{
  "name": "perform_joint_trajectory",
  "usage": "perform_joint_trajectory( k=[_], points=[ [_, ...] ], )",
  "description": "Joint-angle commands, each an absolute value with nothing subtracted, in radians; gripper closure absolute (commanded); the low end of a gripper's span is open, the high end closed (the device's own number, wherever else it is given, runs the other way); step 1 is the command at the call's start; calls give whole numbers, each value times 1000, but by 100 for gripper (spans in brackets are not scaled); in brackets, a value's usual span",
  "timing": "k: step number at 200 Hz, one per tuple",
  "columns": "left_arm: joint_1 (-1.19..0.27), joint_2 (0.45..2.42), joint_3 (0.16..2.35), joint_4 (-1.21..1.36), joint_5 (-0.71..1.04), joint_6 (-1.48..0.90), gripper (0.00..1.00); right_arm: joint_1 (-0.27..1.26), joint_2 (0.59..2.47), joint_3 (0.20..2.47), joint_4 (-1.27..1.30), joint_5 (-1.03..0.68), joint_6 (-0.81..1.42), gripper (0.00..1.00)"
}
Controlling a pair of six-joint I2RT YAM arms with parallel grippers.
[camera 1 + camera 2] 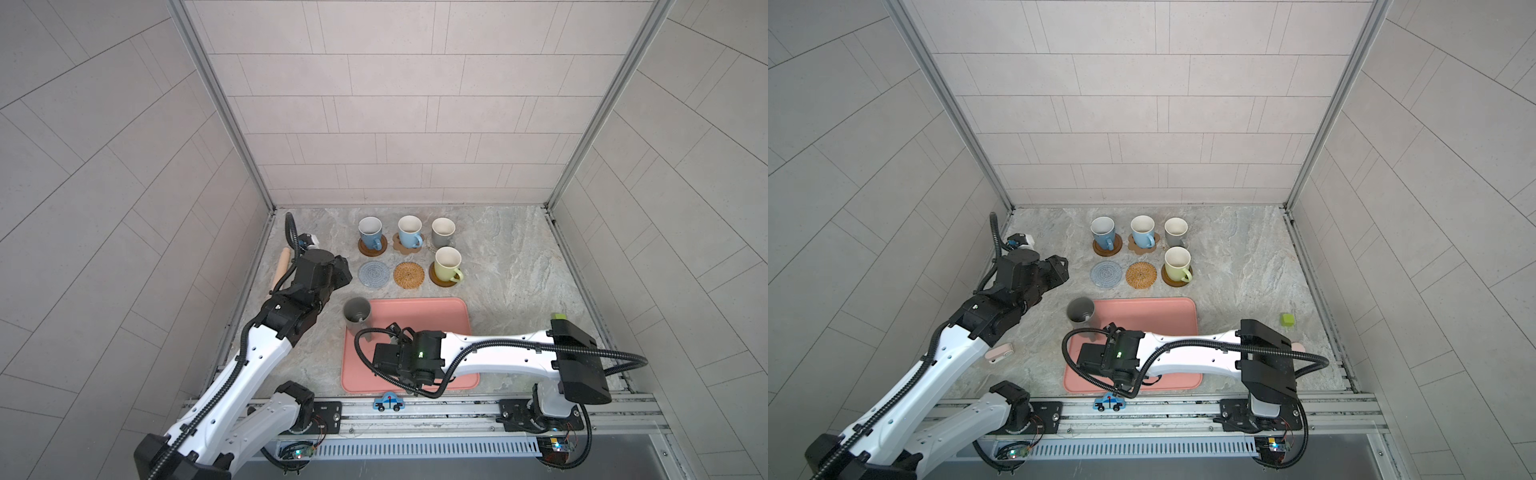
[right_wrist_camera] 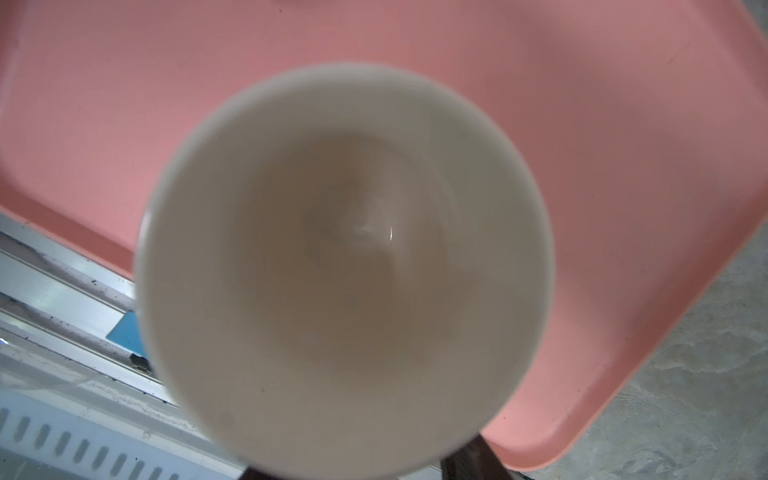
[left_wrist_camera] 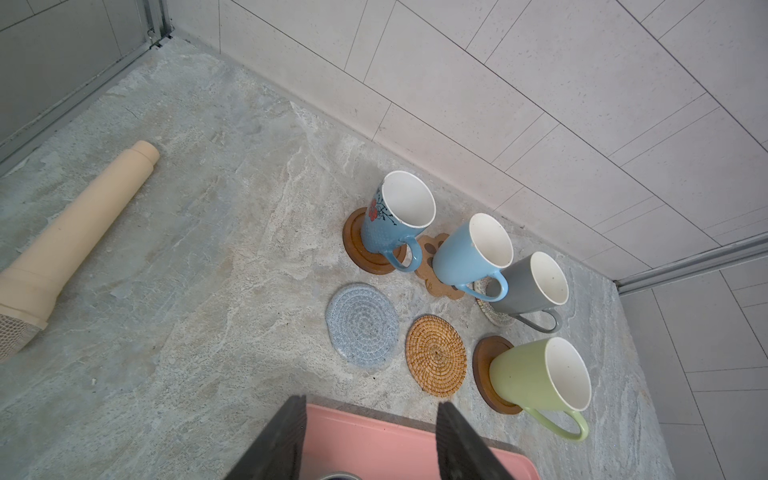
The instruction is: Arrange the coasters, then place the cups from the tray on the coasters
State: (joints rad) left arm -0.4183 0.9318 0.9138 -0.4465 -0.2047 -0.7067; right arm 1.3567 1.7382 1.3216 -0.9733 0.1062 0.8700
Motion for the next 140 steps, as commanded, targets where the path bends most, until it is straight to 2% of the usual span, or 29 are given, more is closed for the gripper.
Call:
perform_joint_trajectory(
  k=[1, 79, 140],
  points=[
    [-414, 924, 922, -458, -231, -709, 43, 1360, 1760, 1327, -962, 101, 852, 52],
    [-413, 913, 925, -461, -242, -703, 43, 1359, 1763, 1315, -955, 114, 859, 80],
    [-411, 904, 916, -465, -247, -698, 43, 1359, 1748, 1315, -950, 120, 856, 89]
  ],
)
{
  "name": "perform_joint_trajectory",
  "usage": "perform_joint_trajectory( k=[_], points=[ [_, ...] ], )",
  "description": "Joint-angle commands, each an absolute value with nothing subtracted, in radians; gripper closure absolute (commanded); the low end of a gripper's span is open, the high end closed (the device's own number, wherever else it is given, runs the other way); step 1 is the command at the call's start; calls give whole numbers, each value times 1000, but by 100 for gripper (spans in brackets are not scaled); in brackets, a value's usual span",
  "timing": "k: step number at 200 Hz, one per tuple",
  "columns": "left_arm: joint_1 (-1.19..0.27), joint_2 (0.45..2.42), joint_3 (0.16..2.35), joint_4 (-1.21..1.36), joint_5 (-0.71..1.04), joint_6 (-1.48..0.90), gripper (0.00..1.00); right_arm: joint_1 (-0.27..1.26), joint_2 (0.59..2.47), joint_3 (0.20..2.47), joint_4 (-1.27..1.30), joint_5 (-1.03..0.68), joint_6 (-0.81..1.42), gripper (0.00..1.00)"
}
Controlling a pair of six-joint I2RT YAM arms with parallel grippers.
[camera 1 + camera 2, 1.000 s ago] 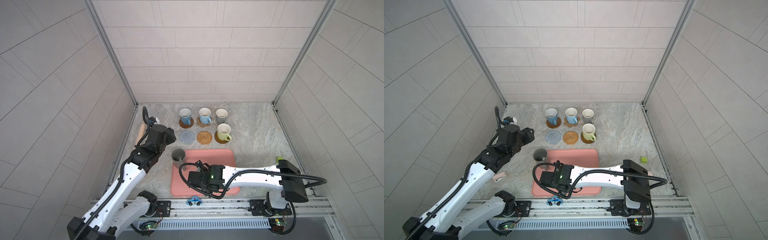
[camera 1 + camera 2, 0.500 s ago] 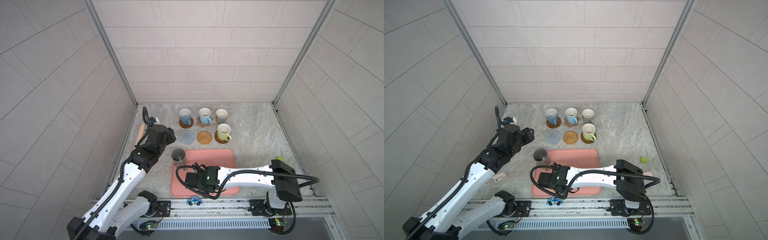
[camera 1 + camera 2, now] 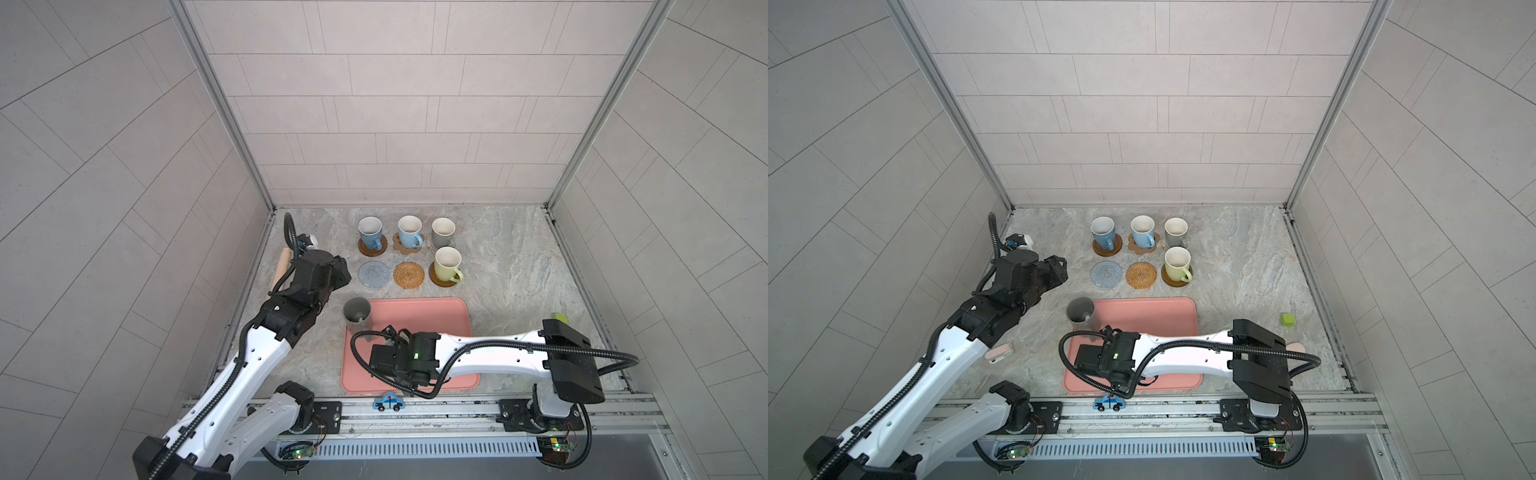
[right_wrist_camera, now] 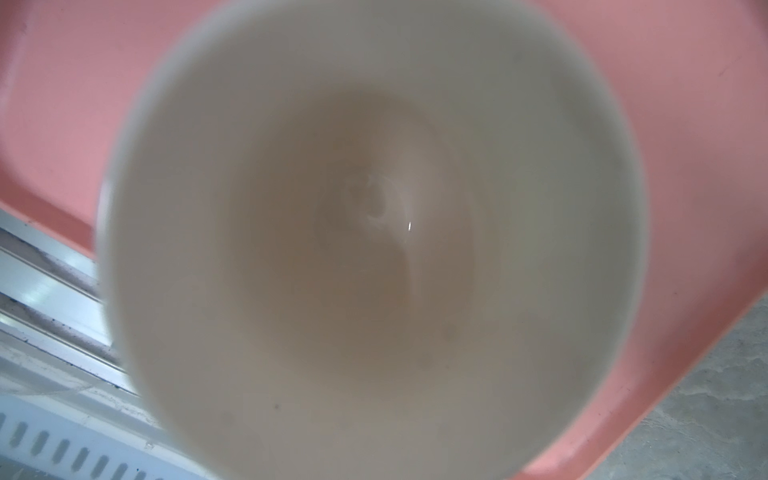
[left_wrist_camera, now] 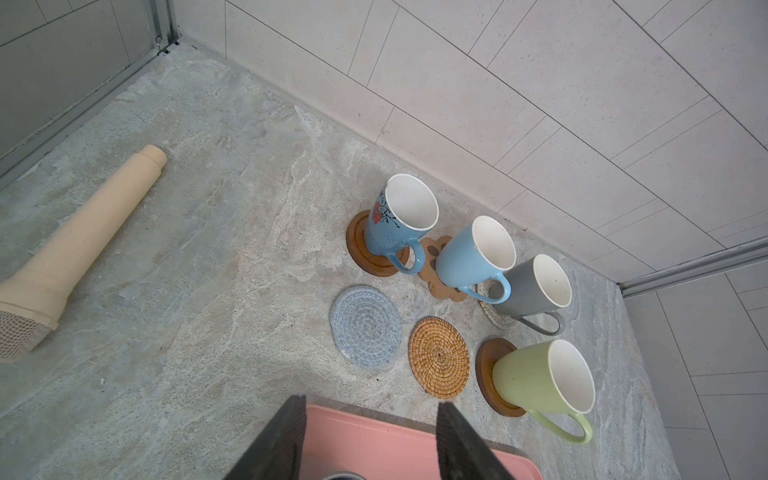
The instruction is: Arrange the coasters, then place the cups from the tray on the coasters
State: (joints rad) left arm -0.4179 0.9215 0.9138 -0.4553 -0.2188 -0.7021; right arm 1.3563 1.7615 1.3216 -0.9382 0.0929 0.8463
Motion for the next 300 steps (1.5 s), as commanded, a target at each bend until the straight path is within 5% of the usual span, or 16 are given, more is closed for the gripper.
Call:
perform_joint_trajectory(
  k=[1, 187, 300],
  points=[
    [-411, 904, 916, -465, -248, -699, 43, 1358, 1748, 1315, -950, 120, 855, 89],
    [-411, 899, 915, -467, -255, -701, 43, 1289, 1651, 1339, -960, 155, 802, 91],
    [-410, 884, 913, -489, -255, -699, 43, 1031, 1678, 1457, -980, 95, 599, 91]
  ],
)
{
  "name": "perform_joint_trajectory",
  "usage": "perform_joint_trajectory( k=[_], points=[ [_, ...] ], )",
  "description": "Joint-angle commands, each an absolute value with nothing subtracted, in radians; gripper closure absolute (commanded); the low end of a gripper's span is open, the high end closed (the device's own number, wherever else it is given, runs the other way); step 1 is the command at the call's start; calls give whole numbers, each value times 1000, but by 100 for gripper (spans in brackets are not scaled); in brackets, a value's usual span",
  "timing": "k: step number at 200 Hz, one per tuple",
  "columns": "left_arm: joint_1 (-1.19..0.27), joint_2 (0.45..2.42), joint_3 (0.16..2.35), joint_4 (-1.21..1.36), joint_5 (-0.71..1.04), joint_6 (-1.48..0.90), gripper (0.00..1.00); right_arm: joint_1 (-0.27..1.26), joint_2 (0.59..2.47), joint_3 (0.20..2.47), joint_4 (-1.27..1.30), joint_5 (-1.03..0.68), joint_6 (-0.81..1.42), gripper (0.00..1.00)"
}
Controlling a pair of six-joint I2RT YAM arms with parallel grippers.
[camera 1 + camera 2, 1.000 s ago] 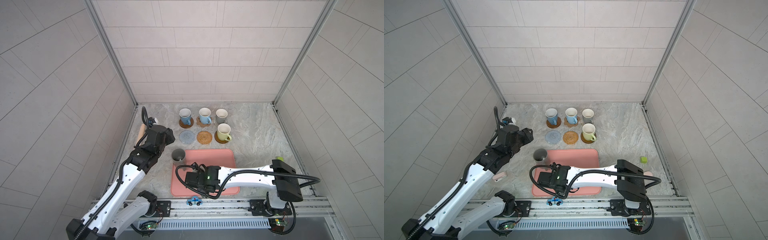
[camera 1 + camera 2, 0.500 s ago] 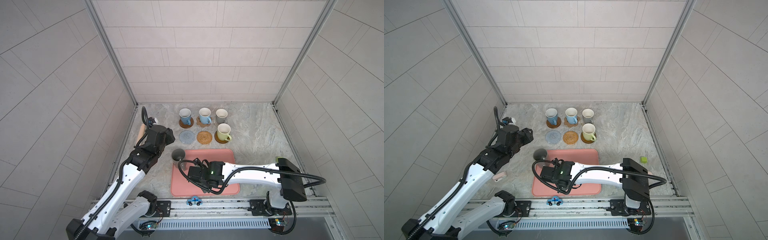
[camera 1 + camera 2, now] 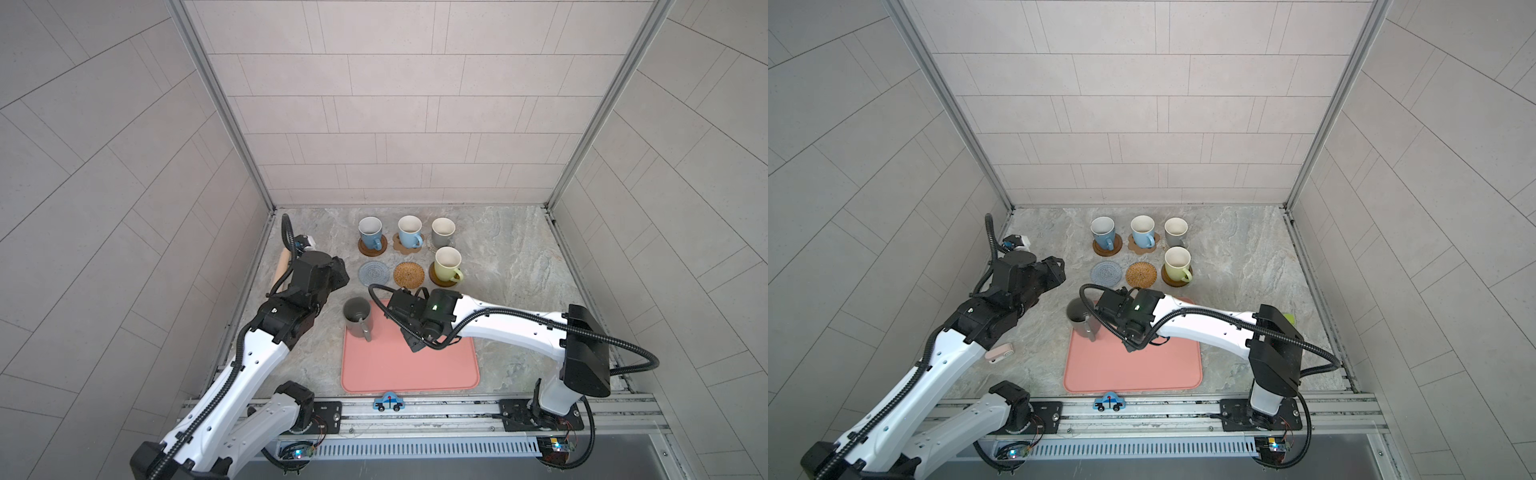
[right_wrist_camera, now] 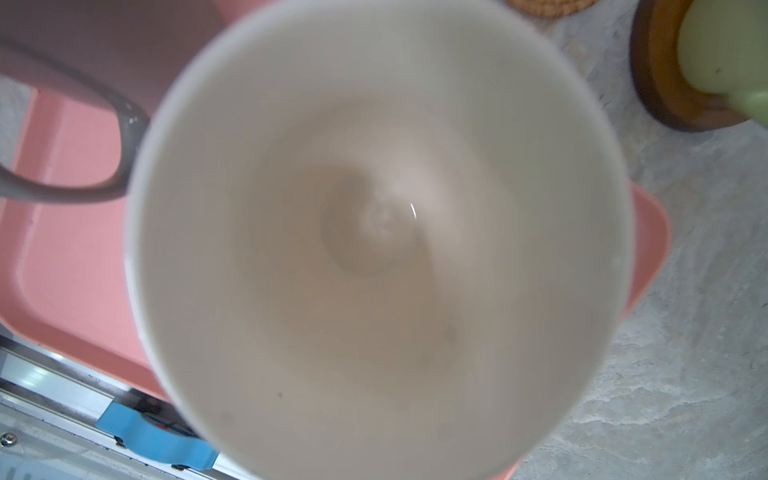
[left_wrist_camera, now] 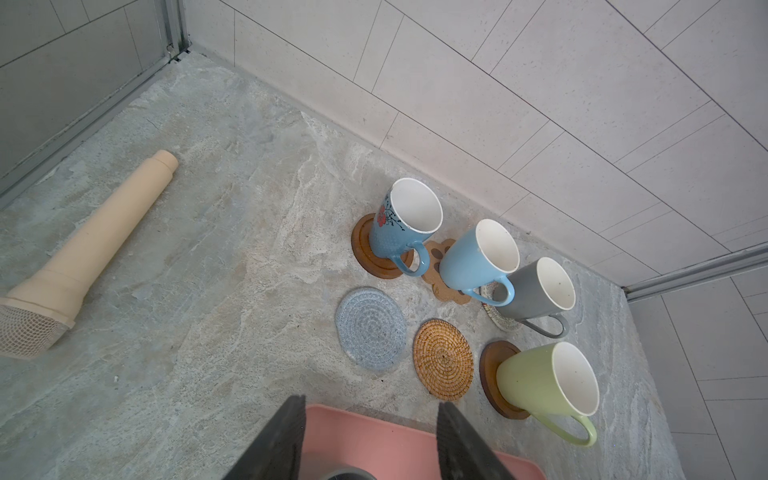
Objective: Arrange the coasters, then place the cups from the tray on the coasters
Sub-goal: 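Lift the pink-handled mug with the right gripper toward the woven rattan coaster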
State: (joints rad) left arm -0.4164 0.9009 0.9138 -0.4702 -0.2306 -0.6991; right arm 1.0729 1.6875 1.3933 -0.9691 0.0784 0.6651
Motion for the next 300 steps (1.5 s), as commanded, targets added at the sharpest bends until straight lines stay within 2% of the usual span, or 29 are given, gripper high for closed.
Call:
perform_joint_trajectory(
  k=[1, 123, 300],
  points=[
    [-410, 884, 913, -488, -255, -699, 43, 1029, 1680, 1459, -980, 95, 598, 91],
    [-406, 854, 902, -507, -246, -709, 43, 833, 1874, 1717, -1010, 57, 413, 91],
    [-405, 813, 908, -553, -256, -697, 42, 709, 2050, 1928, -1064, 3, 304, 91]
  ],
)
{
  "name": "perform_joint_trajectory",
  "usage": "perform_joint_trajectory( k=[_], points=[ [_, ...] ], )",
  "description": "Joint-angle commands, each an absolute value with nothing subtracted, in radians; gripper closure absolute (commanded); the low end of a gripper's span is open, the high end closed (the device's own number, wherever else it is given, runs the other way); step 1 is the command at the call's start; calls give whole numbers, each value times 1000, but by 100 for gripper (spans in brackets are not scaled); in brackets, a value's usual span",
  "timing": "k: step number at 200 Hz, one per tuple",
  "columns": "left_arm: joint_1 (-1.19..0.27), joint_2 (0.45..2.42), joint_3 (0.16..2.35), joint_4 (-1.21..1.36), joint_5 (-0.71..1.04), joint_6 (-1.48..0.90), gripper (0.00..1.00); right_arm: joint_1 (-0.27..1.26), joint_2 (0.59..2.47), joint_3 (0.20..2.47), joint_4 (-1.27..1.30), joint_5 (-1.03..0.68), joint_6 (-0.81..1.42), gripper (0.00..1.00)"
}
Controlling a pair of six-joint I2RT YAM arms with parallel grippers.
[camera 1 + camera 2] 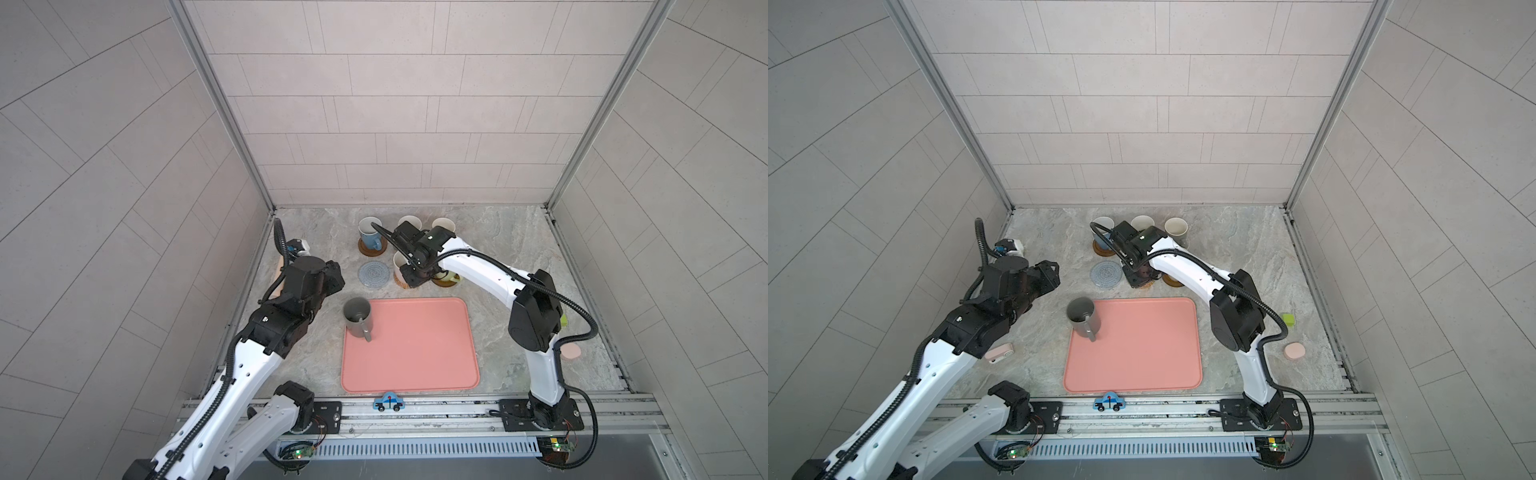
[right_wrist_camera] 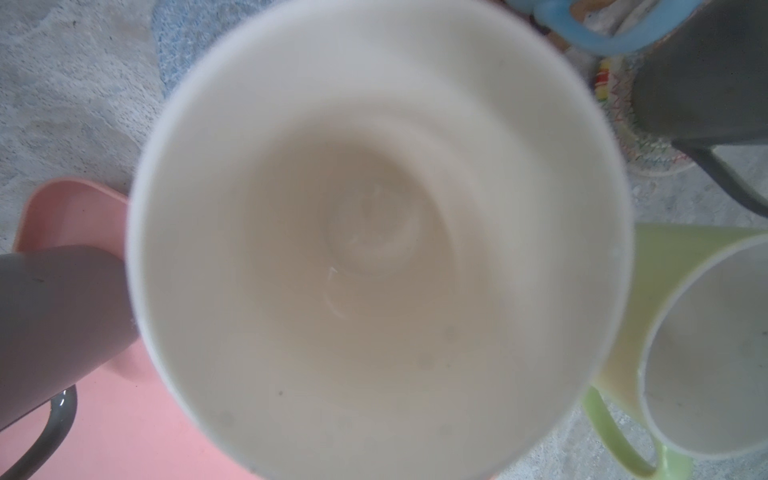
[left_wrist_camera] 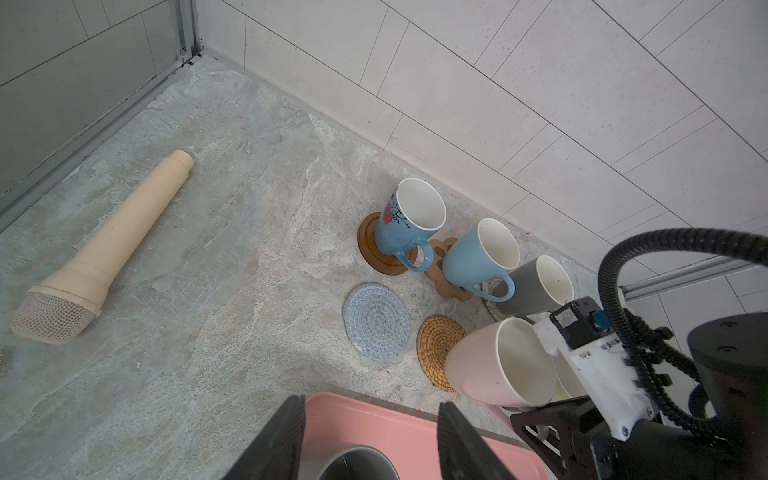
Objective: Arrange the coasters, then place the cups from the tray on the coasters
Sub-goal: 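Lift the pink-handled mug with the right gripper toward the woven rattan coaster, then lower the held pink-handled mug onto the woven rattan coaster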
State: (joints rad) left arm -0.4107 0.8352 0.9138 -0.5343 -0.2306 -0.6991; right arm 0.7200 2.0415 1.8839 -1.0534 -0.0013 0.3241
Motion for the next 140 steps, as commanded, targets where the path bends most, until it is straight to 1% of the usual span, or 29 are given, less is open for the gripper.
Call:
perform_joint_trajectory(
  k=[1, 140],
  points=[
    [-405, 813, 907, -552, -256, -697, 42, 708, 2051, 1929, -1065, 2, 303, 91],
    [-403, 788, 889, -557, -261, -703, 42, 666, 2136, 2013, -1099, -14, 257, 91]
  ],
)
